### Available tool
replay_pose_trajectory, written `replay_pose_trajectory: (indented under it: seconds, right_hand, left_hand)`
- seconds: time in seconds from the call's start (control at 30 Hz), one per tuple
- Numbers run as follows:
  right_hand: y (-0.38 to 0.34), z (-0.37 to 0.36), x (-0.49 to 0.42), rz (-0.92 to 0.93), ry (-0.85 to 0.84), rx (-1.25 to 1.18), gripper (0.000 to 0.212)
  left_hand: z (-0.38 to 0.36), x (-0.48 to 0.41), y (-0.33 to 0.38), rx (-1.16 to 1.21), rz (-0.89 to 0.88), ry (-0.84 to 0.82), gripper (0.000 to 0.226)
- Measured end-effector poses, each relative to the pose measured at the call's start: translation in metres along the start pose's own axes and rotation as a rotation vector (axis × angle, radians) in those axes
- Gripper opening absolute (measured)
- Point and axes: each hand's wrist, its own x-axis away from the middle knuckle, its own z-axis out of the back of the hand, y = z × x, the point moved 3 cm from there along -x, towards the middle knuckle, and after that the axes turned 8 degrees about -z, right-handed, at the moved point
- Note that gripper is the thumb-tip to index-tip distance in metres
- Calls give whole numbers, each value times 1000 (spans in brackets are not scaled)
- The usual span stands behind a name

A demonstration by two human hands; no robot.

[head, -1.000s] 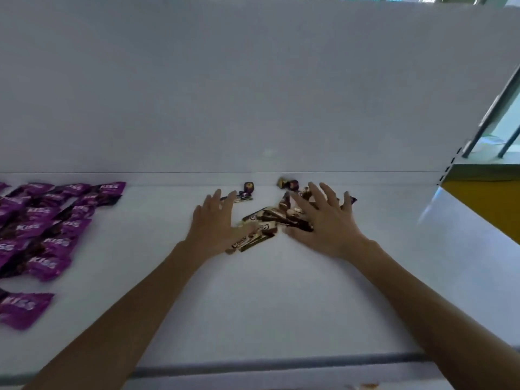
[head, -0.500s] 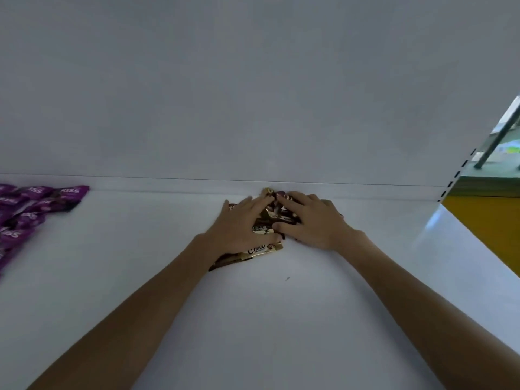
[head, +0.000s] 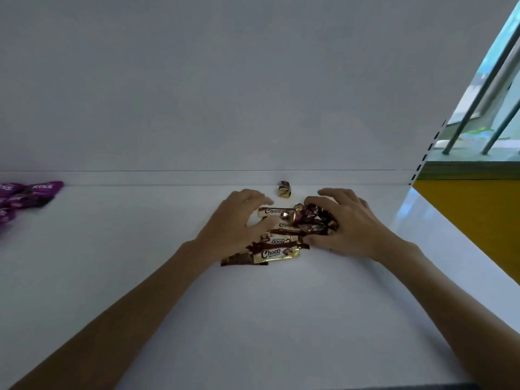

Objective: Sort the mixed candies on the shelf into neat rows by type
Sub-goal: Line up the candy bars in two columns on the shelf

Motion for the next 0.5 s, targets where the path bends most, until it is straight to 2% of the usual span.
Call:
replay_pose_trajectory:
  seconds: [0.1, 0.23, 0.4, 0.5]
  right_hand:
    - [-23, 7, 8, 141, 100, -105, 65]
    - [-53, -12, 17, 312, 33, -48, 45]
    - [-68, -14, 17, 279, -16, -136, 10]
    - [-76, -8, 18, 200, 16, -259, 5]
  left_hand:
    - [8, 20, 6, -67, -36, -44, 50]
    - [5, 42, 4, -141, -77, -134, 41]
    - [16, 55, -1, -4, -11, -86, 39]
    - [30, 63, -7, 118, 35, -133, 43]
